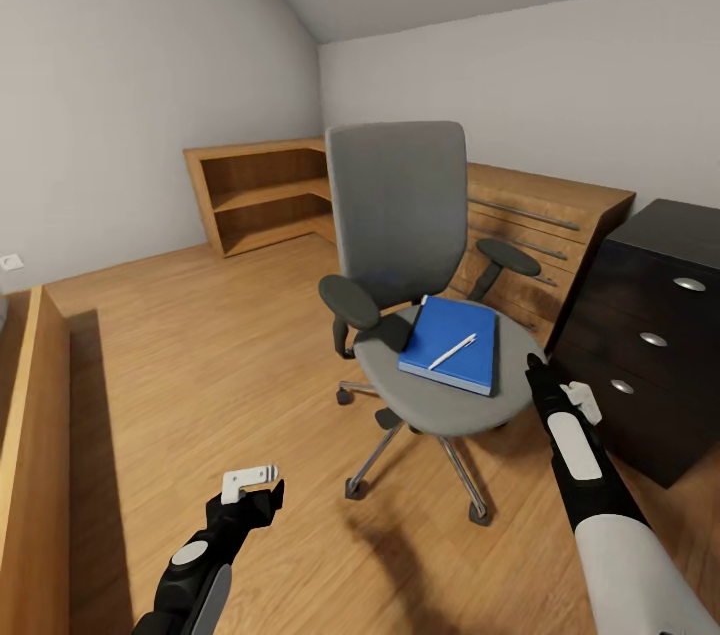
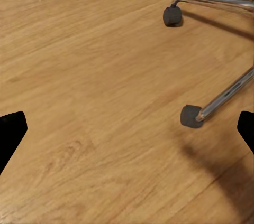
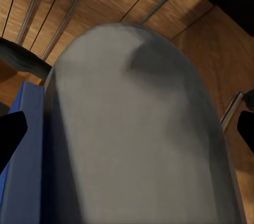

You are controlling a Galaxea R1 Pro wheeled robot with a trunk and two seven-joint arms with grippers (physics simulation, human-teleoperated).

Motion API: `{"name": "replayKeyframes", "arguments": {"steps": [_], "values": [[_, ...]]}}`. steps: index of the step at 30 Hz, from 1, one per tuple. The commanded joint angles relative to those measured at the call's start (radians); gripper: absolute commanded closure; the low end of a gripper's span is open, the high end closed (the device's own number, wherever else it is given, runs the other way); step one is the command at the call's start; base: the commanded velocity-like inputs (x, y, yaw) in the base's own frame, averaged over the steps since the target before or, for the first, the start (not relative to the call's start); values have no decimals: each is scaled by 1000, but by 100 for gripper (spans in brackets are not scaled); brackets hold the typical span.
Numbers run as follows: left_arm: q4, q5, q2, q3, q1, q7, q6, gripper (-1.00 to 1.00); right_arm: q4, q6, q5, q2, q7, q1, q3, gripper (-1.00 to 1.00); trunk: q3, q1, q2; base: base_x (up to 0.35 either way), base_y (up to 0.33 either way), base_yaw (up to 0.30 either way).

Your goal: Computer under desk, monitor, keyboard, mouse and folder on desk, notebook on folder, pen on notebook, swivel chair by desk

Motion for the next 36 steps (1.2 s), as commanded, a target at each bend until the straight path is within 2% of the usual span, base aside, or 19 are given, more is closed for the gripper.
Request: {"name": "replayKeyframes", "arguments": {"steps": [1, 8, 15, 27, 28, 29, 36], "values": [[-1, 11, 0, -2, 0, 9, 4, -100, -1, 1, -8, 0, -4, 0, 0, -100, -1, 0, 0, -18, 0, 0], [-1, 12, 0, -1, 0, 9, 4, -100, 0, -1, -8, 0, -4, 4, 1, -100, -1, 0, 0, -307, 57, 0], [-1, 12, 0, 0, 0, 9, 4, -100, 0, -1, -8, 1, -4, 4, 1, -100, -1, 0, 0, -252, 204, 0], [-3, 12, 0, 0, 0, 9, 5, -100, 1, -1, -8, 7, -3, 5, 3, -100, -1, 0, 0, -25, 86, 0], [-24, 12, 0, 0, 0, 9, 4, -100, 2, -2, -4, 42, -3, 6, 4, -100, -1, 0, 0, 0, 1, 0], [-39, 12, 1, 0, 0, 9, 5, -100, 2, -2, -4, 51, -3, 7, 6, -100, -1, 0, 0, 0, 0, 0], [-63, 12, 2, 0, 0, 9, 11, -100, 2, -2, -3, 84, -3, 21, 10, -100, -1, 0, 0, 0, 0, 0]]}}
